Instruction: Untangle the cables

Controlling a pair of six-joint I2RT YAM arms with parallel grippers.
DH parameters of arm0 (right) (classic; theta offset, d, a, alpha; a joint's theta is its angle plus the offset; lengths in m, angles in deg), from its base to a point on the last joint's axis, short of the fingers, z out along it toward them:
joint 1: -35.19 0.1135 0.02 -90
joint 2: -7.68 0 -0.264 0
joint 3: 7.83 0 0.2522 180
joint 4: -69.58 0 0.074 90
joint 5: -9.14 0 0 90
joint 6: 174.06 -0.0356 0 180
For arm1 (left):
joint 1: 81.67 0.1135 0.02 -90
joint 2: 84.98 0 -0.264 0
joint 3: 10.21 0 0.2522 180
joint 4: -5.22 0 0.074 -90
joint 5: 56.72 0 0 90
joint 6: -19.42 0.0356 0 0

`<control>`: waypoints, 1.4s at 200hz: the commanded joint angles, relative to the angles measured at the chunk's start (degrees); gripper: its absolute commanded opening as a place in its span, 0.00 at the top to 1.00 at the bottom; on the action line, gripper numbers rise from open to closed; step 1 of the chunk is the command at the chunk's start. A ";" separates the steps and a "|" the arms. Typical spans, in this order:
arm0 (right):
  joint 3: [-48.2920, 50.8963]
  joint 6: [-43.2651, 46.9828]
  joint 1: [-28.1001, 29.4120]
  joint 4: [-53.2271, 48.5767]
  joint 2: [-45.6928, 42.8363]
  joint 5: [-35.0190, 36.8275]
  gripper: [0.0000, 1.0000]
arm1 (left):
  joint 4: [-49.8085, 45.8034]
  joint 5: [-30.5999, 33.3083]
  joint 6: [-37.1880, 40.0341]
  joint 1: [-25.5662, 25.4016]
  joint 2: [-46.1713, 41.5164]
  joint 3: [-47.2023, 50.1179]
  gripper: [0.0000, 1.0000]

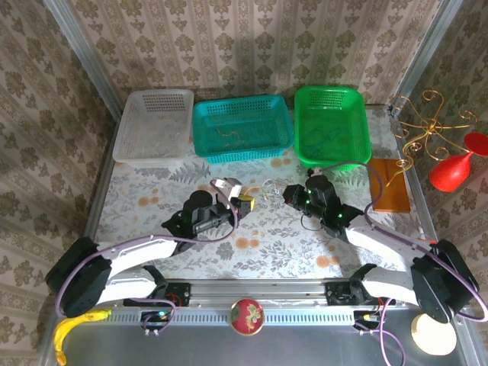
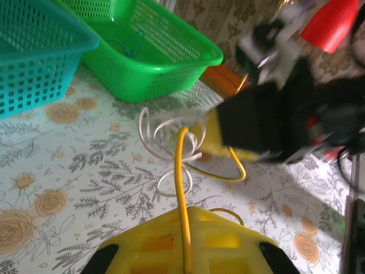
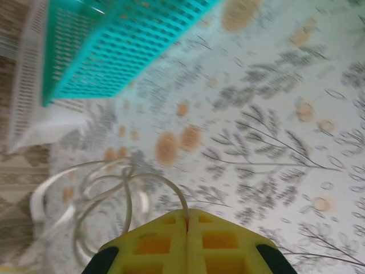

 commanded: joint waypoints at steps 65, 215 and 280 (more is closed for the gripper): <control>0.68 4.59 -0.17 5.74 12.90 -4.63 1.00 | -5.97 0.51 -0.31 3.75 -7.54 -0.48 1.00; 1.50 7.58 -0.26 1.99 16.01 -1.22 1.00 | -13.44 -2.22 -3.79 10.30 -13.25 -13.56 1.00; -3.47 8.56 -0.27 -2.81 9.22 -10.10 0.53 | -12.24 -6.66 -4.18 10.64 -10.70 -11.47 1.00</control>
